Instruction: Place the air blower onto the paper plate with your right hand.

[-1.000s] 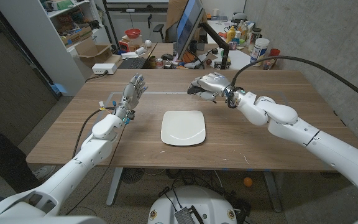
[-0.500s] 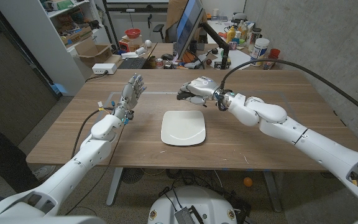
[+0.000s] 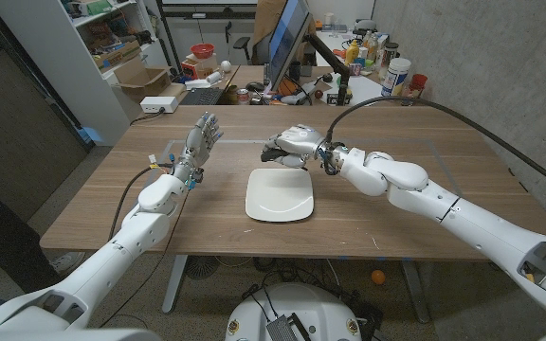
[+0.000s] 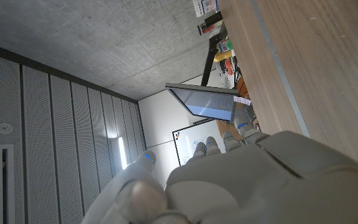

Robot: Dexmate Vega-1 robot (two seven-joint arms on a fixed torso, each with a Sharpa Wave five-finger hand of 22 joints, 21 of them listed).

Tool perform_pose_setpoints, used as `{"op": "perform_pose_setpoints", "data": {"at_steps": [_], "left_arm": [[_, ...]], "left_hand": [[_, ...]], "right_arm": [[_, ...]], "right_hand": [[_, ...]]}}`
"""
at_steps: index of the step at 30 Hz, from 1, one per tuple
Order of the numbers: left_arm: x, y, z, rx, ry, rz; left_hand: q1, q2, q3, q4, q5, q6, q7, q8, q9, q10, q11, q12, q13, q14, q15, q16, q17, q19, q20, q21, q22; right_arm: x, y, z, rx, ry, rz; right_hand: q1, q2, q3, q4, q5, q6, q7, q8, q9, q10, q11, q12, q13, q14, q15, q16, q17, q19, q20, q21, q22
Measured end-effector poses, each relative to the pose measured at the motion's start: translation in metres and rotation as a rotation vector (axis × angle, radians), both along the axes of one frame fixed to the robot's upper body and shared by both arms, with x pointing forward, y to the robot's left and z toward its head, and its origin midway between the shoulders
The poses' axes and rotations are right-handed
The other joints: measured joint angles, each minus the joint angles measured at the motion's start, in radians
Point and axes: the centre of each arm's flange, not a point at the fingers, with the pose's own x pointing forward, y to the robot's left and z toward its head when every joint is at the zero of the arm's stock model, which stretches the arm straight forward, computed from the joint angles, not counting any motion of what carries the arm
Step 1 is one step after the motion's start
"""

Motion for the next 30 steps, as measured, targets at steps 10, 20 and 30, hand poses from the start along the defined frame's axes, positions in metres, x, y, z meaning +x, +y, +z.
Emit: {"op": "perform_pose_setpoints", "data": {"at_steps": [10, 20, 30], "left_arm": [[0.0, 0.002, 0.0, 0.0, 0.0, 0.002], [0.0, 0.003, -0.001, 0.0, 0.003, 0.003], [0.003, 0.005, -0.002, 0.002, 0.012, 0.006]], "left_hand": [[0.0, 0.0, 0.0, 0.0, 0.0, 0.0, 0.0, 0.0, 0.0, 0.0, 0.0, 0.0, 0.0, 0.0, 0.0, 0.0, 0.0, 0.0, 0.0, 0.0, 0.0], [0.0, 0.0, 0.0, 0.0, 0.0, 0.0, 0.0, 0.0, 0.0, 0.0, 0.0, 0.0, 0.0, 0.0, 0.0, 0.0, 0.0, 0.0, 0.0, 0.0, 0.0], [0.0, 0.0, 0.0, 0.0, 0.005, 0.0, 0.0, 0.0, 0.0, 0.0, 0.0, 0.0, 0.0, 0.0, 0.0, 0.0, 0.0, 0.0, 0.0, 0.0, 0.0]], "right_arm": [[0.01, 0.006, -0.01, -0.015, 0.032, -0.008], [0.022, 0.011, -0.022, -0.037, 0.069, -0.015], [0.032, 0.014, -0.035, -0.058, 0.102, -0.026]], "right_hand": [[0.001, -0.001, 0.003, 0.003, -0.001, 0.0, 0.0, 0.007, 0.0, 0.005, 0.005, 0.002, 0.001, 0.0, 0.0, 0.0, 0.0, 0.0, 0.0, 0.008, -0.009], [0.001, -0.001, 0.003, 0.003, -0.001, 0.0, 0.0, 0.007, 0.001, 0.005, 0.006, 0.002, -0.002, 0.002, 0.002, 0.0, 0.0, 0.0, 0.0, 0.016, -0.014], [0.001, -0.001, 0.003, 0.003, -0.004, 0.0, 0.0, 0.007, 0.001, 0.005, 0.006, 0.002, 0.001, 0.002, 0.002, 0.0, 0.0, 0.0, 0.0, 0.023, -0.023]]}}
